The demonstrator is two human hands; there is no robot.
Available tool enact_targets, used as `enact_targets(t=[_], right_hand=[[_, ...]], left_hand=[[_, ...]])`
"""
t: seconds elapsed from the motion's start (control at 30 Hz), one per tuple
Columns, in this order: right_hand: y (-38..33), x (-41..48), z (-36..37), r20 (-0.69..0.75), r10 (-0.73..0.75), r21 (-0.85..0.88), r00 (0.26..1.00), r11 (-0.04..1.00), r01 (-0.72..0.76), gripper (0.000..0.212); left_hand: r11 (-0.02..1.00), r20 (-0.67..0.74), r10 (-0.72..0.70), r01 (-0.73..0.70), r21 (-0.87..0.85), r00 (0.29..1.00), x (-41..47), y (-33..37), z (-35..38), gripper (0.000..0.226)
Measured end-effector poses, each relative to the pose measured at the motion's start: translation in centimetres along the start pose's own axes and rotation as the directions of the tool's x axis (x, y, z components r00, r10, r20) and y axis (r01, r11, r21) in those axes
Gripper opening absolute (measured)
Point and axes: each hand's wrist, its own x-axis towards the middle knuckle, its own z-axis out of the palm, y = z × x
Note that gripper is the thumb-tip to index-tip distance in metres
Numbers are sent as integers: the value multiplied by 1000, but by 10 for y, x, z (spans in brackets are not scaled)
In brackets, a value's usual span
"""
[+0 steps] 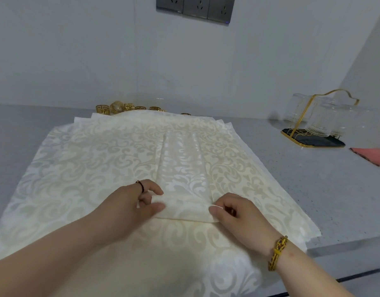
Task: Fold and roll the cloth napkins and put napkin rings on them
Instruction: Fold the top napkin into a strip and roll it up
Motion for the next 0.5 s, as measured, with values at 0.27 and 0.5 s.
enact_targets(t=[0.27, 0.5], right_hand=[[0, 27, 8, -68, 54, 48, 996, 998, -51, 23], [0, 27, 16, -219, -147, -141, 965, 983, 117, 30]], left_hand=[[981, -84, 1, 15, 192, 996, 8, 7, 2, 21], [788, 5, 425, -373, 491, 905, 9, -11, 0, 23]])
